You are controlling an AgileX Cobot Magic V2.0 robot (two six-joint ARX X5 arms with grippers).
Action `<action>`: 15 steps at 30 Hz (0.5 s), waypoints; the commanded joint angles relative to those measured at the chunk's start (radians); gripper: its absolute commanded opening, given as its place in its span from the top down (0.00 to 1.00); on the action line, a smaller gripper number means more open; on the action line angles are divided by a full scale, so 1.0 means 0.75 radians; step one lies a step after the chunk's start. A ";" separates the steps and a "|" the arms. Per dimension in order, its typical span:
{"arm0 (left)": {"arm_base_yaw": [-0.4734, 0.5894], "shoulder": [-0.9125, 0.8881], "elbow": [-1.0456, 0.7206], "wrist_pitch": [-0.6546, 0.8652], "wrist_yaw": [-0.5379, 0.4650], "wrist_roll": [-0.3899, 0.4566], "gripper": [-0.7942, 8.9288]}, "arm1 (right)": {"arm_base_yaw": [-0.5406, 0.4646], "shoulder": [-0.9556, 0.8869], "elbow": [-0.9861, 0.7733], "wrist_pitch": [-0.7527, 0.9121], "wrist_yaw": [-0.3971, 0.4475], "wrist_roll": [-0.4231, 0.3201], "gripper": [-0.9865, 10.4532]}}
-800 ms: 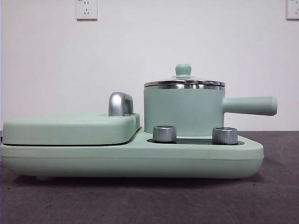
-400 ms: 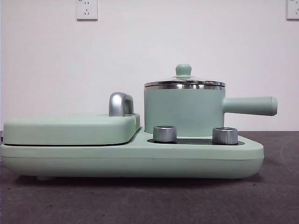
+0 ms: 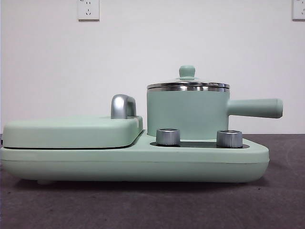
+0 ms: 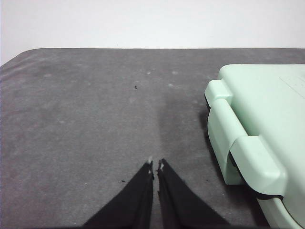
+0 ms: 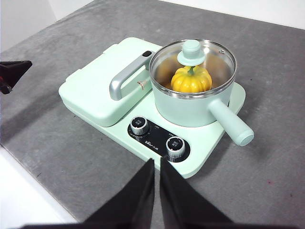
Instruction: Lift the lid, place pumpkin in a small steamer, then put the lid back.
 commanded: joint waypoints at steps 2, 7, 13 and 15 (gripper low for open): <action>0.000 -0.002 -0.026 -0.007 -0.005 -0.011 0.90 | 0.008 0.005 0.007 0.014 0.000 -0.007 0.90; 0.000 -0.002 -0.026 -0.007 -0.005 -0.011 0.90 | 0.007 0.005 0.007 0.014 0.000 -0.007 0.90; 0.000 -0.002 -0.026 -0.007 -0.005 -0.011 0.90 | -0.108 -0.011 -0.040 0.105 0.239 -0.016 0.90; 0.000 -0.002 -0.026 -0.007 -0.005 -0.011 0.90 | -0.181 -0.045 -0.107 0.212 0.294 -0.016 0.90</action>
